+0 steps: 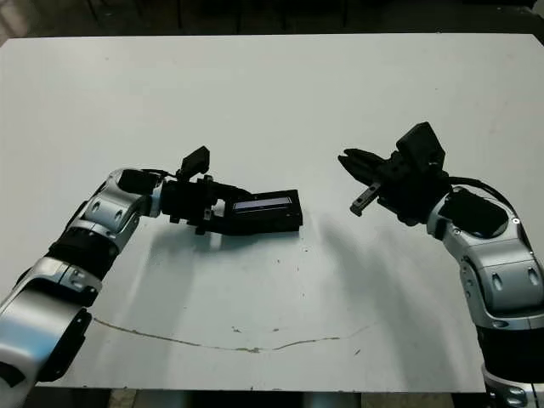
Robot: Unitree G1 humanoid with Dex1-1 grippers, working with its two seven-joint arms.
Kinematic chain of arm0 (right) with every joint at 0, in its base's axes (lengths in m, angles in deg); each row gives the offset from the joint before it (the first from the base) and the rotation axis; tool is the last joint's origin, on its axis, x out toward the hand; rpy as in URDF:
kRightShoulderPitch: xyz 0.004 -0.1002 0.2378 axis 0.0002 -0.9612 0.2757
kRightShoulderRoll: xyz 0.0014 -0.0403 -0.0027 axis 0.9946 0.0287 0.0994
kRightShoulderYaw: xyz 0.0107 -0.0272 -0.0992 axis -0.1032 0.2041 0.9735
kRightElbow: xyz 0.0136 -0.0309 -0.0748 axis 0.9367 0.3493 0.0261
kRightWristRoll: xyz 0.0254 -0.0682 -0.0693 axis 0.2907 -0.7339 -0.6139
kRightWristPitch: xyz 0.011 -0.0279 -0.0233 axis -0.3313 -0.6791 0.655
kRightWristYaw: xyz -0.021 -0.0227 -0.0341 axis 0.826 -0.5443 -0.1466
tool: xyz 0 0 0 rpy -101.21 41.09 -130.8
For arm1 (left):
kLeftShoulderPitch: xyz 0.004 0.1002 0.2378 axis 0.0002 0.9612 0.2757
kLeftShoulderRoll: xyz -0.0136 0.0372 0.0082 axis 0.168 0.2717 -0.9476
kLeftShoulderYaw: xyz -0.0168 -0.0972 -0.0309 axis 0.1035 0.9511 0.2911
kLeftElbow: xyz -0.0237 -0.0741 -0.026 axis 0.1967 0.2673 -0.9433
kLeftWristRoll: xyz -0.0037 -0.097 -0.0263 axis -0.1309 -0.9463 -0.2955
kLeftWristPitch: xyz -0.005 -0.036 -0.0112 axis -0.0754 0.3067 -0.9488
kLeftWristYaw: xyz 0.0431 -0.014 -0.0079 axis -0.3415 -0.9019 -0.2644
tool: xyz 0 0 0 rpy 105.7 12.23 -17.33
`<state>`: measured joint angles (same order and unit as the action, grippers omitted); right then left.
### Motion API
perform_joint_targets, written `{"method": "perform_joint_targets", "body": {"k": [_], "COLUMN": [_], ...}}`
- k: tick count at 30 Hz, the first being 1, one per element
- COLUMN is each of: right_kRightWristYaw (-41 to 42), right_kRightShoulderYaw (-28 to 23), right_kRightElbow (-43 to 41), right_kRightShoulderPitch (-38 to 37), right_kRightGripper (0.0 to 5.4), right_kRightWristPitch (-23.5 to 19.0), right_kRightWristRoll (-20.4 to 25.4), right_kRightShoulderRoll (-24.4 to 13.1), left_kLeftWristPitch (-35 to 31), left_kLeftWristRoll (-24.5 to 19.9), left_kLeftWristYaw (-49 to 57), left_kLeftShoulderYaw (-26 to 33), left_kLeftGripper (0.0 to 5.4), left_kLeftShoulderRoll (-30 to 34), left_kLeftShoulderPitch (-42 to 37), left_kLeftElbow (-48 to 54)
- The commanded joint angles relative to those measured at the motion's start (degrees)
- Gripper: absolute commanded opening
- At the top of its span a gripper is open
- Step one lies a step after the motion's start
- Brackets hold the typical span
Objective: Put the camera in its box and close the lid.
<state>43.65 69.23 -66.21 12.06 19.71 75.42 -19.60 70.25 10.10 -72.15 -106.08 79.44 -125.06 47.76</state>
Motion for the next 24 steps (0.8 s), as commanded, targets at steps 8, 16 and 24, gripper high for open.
{"method": "perform_joint_targets", "body": {"k": [8, 16, 24], "right_kRightWristYaw": [0.0, 0.2, -0.3], "right_kRightShoulderYaw": [-0.3, -0.7, -0.7], "right_kRightElbow": [0.2, 0.0, -0.7], "right_kRightShoulderPitch": [-1.2, -1.3, -1.4], "right_kRightGripper": [0.0, 0.0, 0.0], "right_kRightWristPitch": [-0.4, -0.3, -1.0], "right_kRightWristRoll": [0.1, 0.6, 0.6], "right_kRightShoulderRoll": [-0.2, -0.1, -0.1], "left_kLeftWristPitch": [-0.2, -0.1, 8.4], "left_kLeftWristRoll": [5.5, 7.8, 10.0], "left_kLeftWristYaw": [1.9, 2.2, 0.4], "left_kLeftShoulderYaw": [-6.1, -7.5, -9.6], "left_kLeftGripper": [2.83, 2.83, 3.91], "left_kLeftShoulderRoll": [-6.1, -3.2, 2.9], "left_kLeftShoulderPitch": [1.2, 2.9, 4.7], "left_kLeftElbow": [-2.0, 1.4, 4.0]}}
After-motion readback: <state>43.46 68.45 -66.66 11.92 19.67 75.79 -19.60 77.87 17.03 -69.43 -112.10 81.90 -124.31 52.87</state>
